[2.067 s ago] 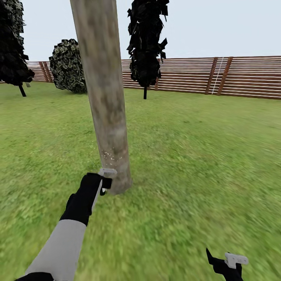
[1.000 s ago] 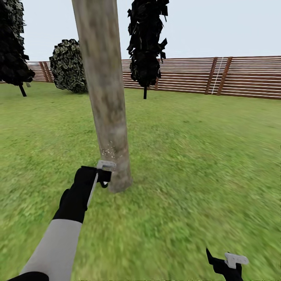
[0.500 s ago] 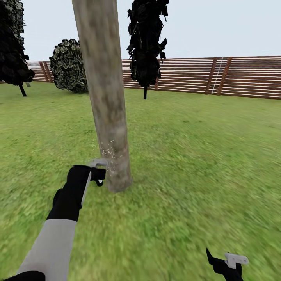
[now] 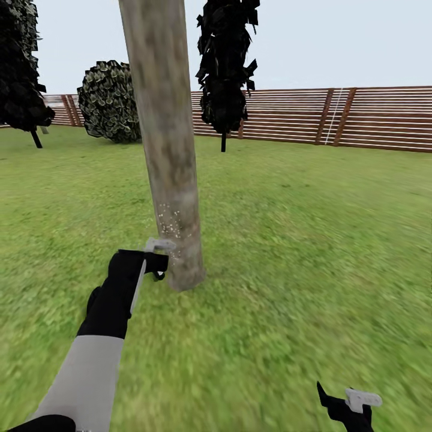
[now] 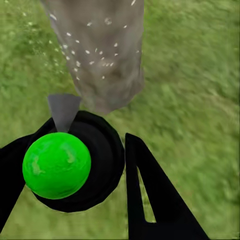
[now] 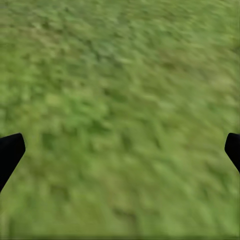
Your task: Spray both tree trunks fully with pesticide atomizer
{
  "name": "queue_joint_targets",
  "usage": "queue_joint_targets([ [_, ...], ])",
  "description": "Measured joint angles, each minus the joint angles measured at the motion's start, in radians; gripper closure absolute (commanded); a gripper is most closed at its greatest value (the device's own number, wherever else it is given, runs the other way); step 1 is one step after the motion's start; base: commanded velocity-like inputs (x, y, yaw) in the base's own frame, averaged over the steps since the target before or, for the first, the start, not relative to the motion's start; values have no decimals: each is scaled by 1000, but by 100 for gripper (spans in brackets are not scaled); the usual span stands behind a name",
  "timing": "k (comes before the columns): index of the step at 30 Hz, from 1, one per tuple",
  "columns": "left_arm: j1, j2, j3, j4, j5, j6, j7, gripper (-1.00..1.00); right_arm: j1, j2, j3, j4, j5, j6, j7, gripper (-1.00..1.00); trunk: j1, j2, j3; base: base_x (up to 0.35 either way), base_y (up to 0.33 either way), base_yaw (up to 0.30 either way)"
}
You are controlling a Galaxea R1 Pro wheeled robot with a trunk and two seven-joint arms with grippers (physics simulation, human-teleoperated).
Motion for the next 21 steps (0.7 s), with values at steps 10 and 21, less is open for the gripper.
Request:
queue_joint_targets([
  [10,-53,69,51,0,-34,9,1,100,0,0,0,1,0,0,0,-100,0,0,0,0,0,0],
  [21,-15,56,41,32,-8,0,7,100,0,1,0,2,0,0,0,-100,0,0,0,0,0,0],
])
